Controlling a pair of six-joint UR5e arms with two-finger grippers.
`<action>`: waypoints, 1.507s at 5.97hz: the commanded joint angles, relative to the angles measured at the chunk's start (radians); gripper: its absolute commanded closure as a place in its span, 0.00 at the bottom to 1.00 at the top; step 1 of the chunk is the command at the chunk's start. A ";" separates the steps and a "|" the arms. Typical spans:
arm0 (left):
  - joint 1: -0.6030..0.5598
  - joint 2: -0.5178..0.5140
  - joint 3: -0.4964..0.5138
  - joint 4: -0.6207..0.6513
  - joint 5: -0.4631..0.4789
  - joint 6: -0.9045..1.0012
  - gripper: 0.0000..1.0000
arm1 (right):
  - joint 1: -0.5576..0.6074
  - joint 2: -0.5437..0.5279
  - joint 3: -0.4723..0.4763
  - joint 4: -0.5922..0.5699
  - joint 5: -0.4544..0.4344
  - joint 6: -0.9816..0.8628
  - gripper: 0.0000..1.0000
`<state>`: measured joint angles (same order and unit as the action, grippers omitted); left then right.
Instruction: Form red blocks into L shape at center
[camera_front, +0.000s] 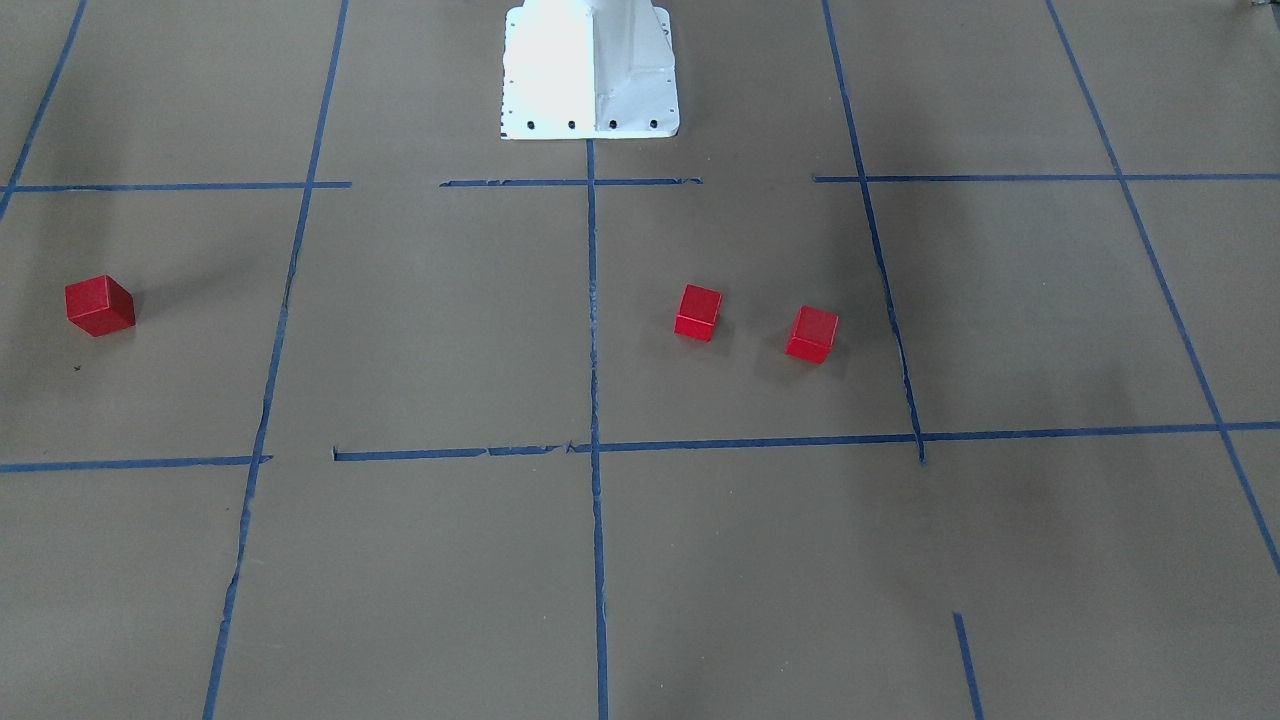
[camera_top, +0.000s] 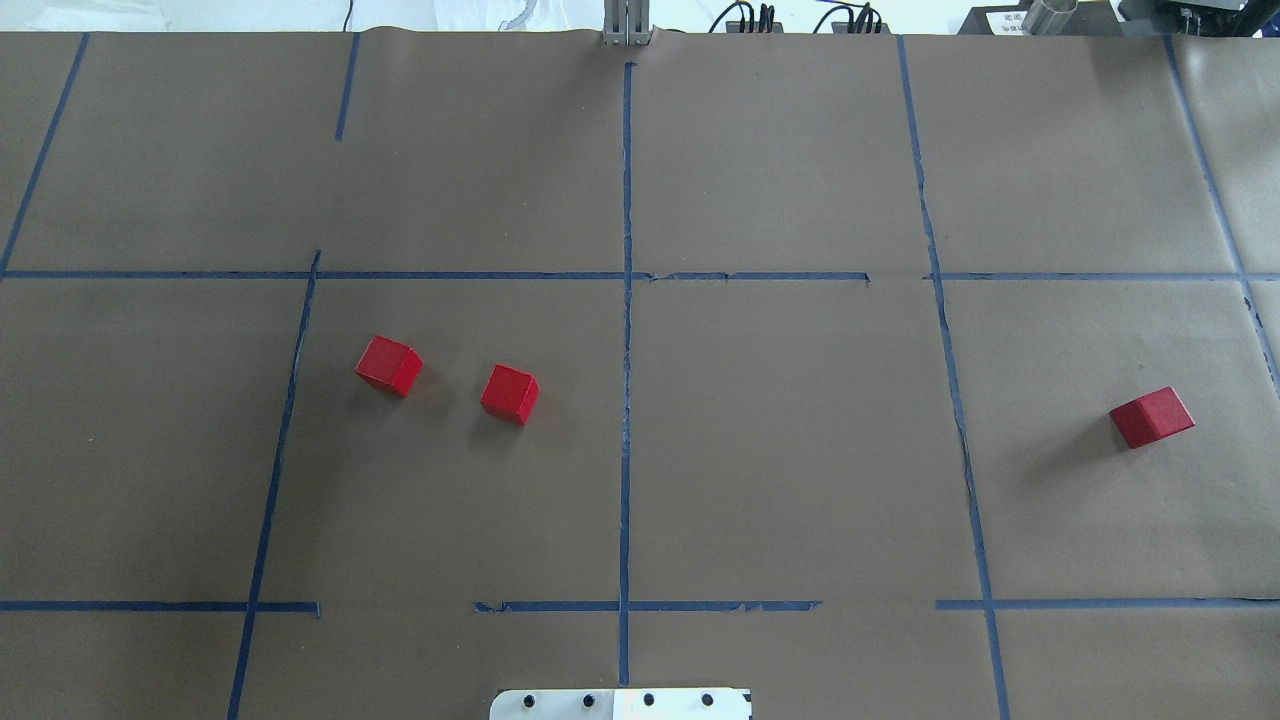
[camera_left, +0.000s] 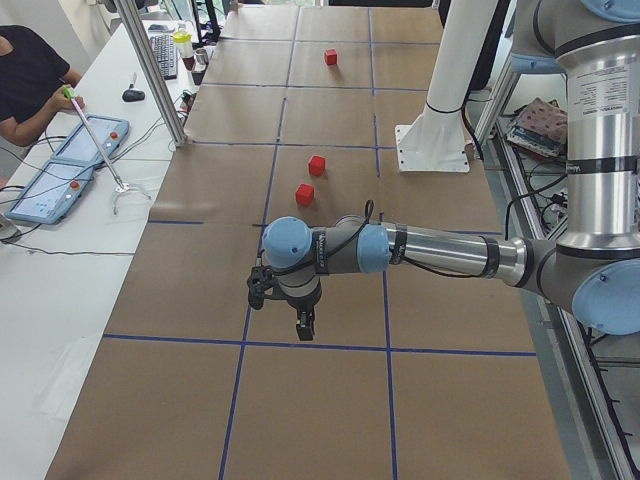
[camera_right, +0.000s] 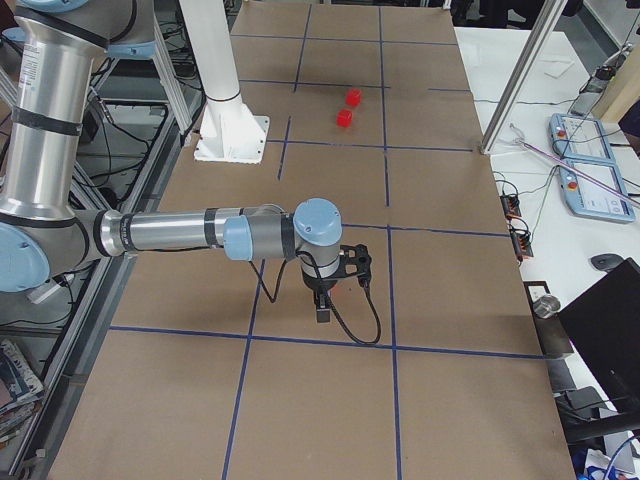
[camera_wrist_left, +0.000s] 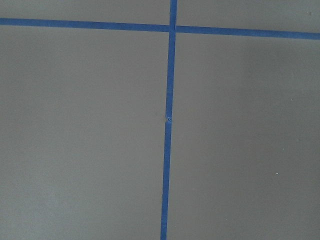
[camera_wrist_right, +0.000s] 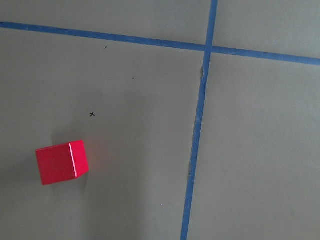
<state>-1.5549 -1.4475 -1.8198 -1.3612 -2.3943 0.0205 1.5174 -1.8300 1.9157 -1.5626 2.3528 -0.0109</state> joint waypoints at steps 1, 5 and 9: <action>0.001 0.010 0.000 -0.022 0.000 -0.007 0.00 | 0.000 -0.002 -0.006 0.000 0.003 -0.001 0.00; -0.001 0.029 -0.019 -0.022 -0.005 -0.008 0.00 | 0.001 -0.008 -0.007 0.006 0.000 -0.010 0.00; -0.001 0.027 -0.018 -0.029 -0.005 -0.010 0.00 | 0.000 -0.009 -0.006 0.012 0.002 -0.011 0.00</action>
<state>-1.5555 -1.4210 -1.8341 -1.3870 -2.3968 0.0087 1.5172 -1.8391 1.9097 -1.5515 2.3549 -0.0225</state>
